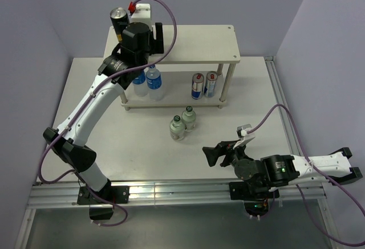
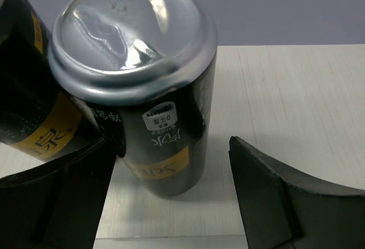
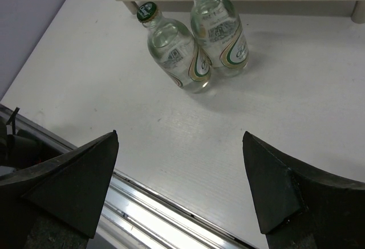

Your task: Place and organize the beverage onto the shelf

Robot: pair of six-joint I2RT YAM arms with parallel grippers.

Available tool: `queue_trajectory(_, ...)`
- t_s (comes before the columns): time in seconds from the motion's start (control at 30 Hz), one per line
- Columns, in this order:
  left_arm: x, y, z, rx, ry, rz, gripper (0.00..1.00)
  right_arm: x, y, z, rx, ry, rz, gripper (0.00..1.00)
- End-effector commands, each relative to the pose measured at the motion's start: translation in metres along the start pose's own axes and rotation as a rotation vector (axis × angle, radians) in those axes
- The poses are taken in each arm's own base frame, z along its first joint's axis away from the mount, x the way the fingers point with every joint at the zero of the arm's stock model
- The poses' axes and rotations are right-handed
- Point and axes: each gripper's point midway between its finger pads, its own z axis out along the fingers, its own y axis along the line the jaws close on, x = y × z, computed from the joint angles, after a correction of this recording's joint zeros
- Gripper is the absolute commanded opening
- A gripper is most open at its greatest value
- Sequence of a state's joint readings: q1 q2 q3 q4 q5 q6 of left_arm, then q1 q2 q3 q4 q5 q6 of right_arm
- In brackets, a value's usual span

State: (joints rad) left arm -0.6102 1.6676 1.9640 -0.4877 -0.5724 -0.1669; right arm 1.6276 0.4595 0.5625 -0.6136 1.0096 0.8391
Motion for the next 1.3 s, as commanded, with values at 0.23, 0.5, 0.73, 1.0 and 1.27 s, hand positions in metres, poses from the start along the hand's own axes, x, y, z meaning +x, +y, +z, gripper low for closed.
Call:
queue_trajectory(0.23,-0.021,0.014,-0.035,0.001,-0.061,-0.061,0.86,-0.010,-0.001,-0.001,0.013,-0.036,0.031,0.96)
queue_trajectory(0.5,-0.008,0.011,-0.059,0.006,-0.033,-0.052,0.94,-0.013,-0.005,-0.001,0.028,-0.049,0.046,0.96)
queue_trajectory(0.73,0.027,0.007,-0.132,0.013,-0.002,-0.054,0.98,-0.017,-0.012,-0.002,0.052,-0.071,0.075,0.96)
queue_trajectory(1.0,0.194,-0.030,-0.184,0.238,0.157,-0.096,0.95,-0.022,-0.020,-0.002,0.098,-0.100,0.090,0.97)
queue_trajectory(1.27,0.283,-0.088,-0.198,0.409,0.217,-0.154,0.97,-0.022,-0.025,-0.002,0.126,-0.108,0.097,0.97)
